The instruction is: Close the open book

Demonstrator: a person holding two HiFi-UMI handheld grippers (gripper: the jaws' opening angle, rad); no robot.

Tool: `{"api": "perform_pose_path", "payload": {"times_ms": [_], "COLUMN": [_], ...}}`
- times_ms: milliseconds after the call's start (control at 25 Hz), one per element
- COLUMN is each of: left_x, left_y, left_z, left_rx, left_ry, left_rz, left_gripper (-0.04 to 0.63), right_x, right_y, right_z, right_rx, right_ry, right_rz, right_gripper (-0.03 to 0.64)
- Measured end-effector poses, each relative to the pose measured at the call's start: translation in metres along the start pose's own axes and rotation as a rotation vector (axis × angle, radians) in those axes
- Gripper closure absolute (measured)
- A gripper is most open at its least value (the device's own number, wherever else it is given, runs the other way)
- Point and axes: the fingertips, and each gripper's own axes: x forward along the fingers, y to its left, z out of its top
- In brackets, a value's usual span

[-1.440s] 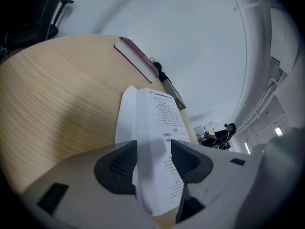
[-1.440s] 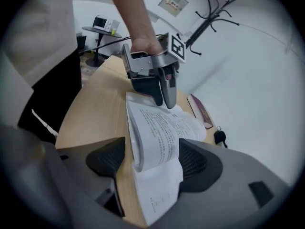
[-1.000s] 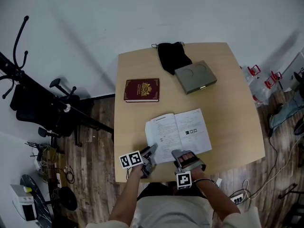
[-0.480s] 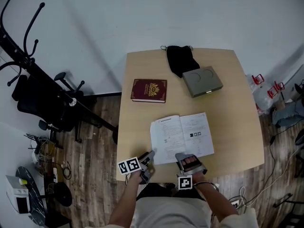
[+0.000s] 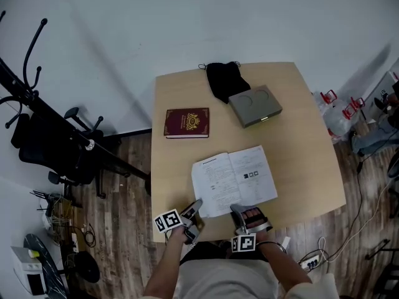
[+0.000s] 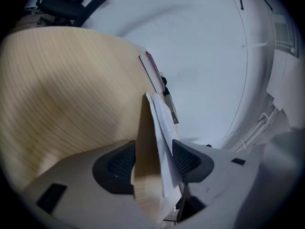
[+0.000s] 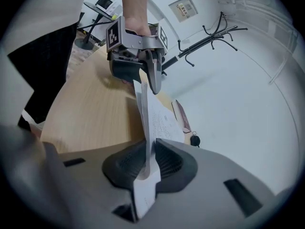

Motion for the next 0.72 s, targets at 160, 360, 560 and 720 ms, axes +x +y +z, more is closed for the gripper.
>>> {"api": "perform_pose_path", "payload": {"times_ms": [160, 360, 560, 720], "left_x": [0.011, 0.031, 0.053, 0.059], "left_y": [-0.020, -0.051, -0.060, -0.070], "left_z": [0.005, -0.002, -0.018, -0.024], "left_rx": [-0.178, -0.189, -0.063, -0.054], "left_ry": [-0.064, -0.003, 0.091, 0.109], "left_rz": [-0.141, -0.230, -0.195, -0.216], "left_gripper": [0.364, 0.364, 0.430, 0.483], "right_x": [-0.001, -0.001, -0.003, -0.004], "right_y": [0.000, -0.001, -0.003, -0.004], "right_z": [-0.001, 0.000, -0.002, -0.001], "right_rx": [0.037, 0.057, 0.081, 0.108], "right_ry": [0.001, -0.002, 0.002, 0.005], "right_rz": [-0.004, -0.009, -0.010, -0.014], "right_gripper": [0.558, 0.557, 0.552, 0.549]}}
